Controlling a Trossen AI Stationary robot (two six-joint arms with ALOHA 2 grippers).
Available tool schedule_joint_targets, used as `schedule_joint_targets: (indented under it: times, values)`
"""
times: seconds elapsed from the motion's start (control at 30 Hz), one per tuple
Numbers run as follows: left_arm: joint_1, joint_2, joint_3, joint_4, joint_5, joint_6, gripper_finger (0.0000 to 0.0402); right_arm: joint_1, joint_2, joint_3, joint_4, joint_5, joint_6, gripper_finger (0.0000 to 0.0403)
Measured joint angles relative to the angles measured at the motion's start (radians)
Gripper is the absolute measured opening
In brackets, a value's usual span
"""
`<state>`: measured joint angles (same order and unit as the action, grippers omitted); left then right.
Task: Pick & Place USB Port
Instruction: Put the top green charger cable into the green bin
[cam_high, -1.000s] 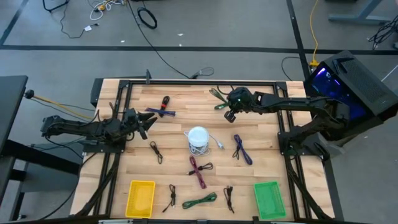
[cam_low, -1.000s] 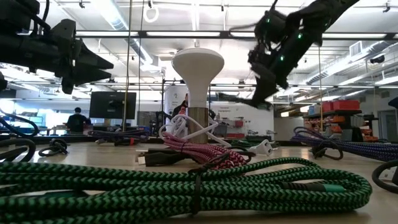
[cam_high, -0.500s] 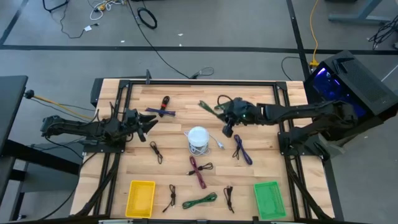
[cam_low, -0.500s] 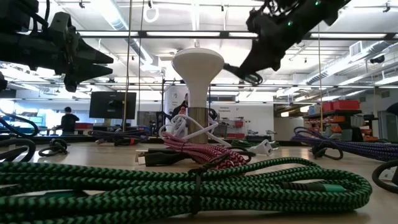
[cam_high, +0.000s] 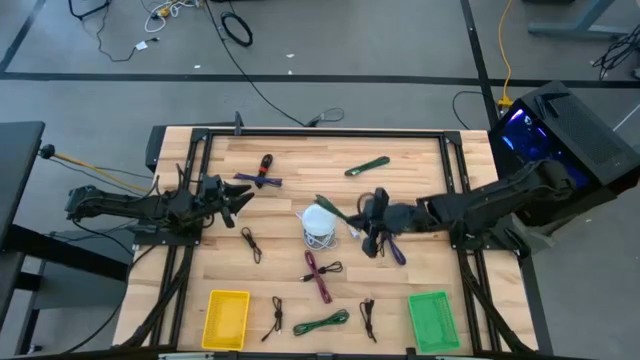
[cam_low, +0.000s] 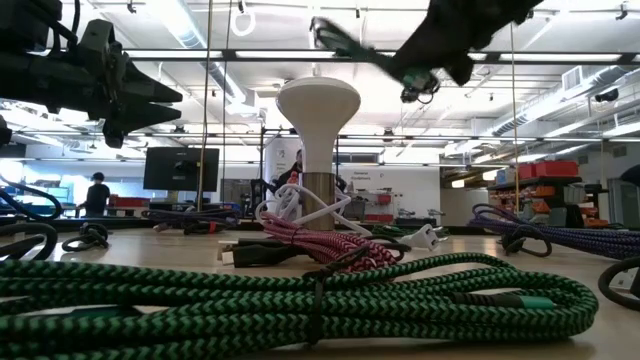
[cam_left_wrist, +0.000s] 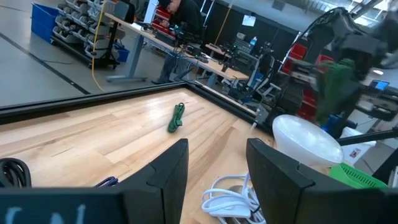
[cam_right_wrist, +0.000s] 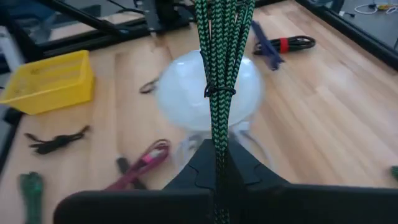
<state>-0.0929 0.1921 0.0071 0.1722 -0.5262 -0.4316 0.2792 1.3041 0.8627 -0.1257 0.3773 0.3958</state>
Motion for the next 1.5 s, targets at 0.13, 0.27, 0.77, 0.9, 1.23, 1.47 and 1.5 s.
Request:
schedule_joint_targets:
  times: [0.13, 0.27, 0.77, 0.9, 1.23, 1.47, 1.5]
  values:
    - [0.0, 0.0, 0.0, 0.0, 0.0, 0.0, 0.0167, 0.103, 0.0, 0.013, -0.002, 0.093, 0.086, 0.0004]
    - [0.0, 0.0, 0.0, 0.0, 0.0, 0.0, 0.0167, 0.211, 0.0, 0.038, -0.038, 0.22, 0.193, 0.0004]
    - [0.0, 0.0, 0.0, 0.0, 0.008, -0.003, 0.0167, 0.517, 0.157, 0.345, -0.53, 0.477, 0.641, 0.0004]
    - [0.0, 0.0, 0.0, 0.0, 0.008, -0.003, 0.0167, 0.553, 0.246, 0.487, -0.769, 0.41, 0.837, 0.0004]
    - [0.0, 0.0, 0.0, 0.0, 0.009, -0.003, 0.0167, 0.634, 0.45, 0.777, -1.174, 0.083, 1.266, 0.0004]
    - [0.0, 0.0, 0.0, 0.0, 0.011, -0.003, 0.0167, 0.721, 0.495, 0.798, -1.262, -0.079, 1.586, 0.0004]
    - [0.0, 0.0, 0.0, 0.0, 0.015, -0.002, 0.0167, 0.735, 0.5, 0.798, -1.267, -0.102, 1.632, 0.0004]
